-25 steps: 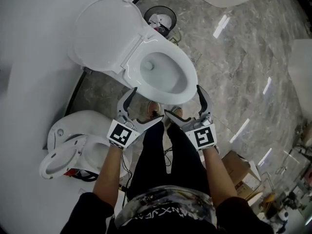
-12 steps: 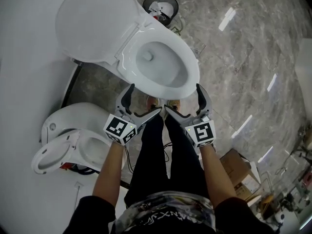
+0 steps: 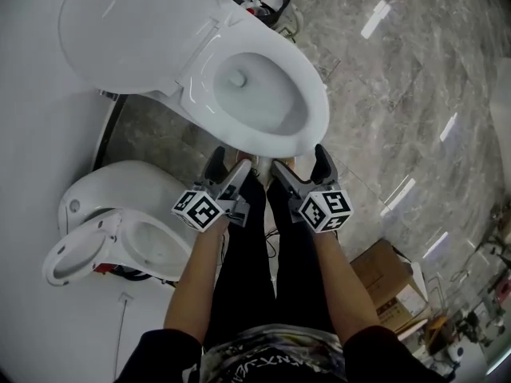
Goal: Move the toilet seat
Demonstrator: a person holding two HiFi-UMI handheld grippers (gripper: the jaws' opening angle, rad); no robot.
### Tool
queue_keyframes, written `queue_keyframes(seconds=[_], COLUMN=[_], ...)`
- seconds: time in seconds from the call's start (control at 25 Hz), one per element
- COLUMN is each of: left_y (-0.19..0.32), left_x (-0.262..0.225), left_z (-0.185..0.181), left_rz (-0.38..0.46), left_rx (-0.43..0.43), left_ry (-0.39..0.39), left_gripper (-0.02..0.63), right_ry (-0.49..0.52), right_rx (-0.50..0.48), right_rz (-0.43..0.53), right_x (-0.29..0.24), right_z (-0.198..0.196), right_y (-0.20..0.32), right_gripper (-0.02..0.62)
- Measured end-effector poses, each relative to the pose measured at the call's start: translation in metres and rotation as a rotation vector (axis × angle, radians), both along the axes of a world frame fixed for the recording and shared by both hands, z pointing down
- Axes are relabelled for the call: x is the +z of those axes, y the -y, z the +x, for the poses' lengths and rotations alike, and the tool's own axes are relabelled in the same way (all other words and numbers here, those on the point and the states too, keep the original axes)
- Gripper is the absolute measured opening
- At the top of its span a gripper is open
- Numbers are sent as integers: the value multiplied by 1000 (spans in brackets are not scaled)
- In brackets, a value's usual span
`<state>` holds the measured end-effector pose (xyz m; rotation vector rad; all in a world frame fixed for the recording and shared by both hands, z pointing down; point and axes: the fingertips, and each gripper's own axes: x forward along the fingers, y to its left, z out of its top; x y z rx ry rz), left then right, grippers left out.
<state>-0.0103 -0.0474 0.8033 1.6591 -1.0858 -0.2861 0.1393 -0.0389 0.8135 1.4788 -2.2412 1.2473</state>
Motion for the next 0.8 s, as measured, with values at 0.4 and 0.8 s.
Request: queue_keyframes(seconds=[0.4, 0.8], left_y=[-21, -16], left_x=[64, 104], left_z=[-1, 9], left_rz=[-180, -209], left_rx=[-334, -401], left_ry=[-277, -370], left_gripper=[550, 549], right_ry=[298, 496], right_rx=[415, 609], right_rz=[-220, -283], right_x=[69, 106], right_z=[21, 34], right_y=[-20, -31], right_gripper=[555, 500])
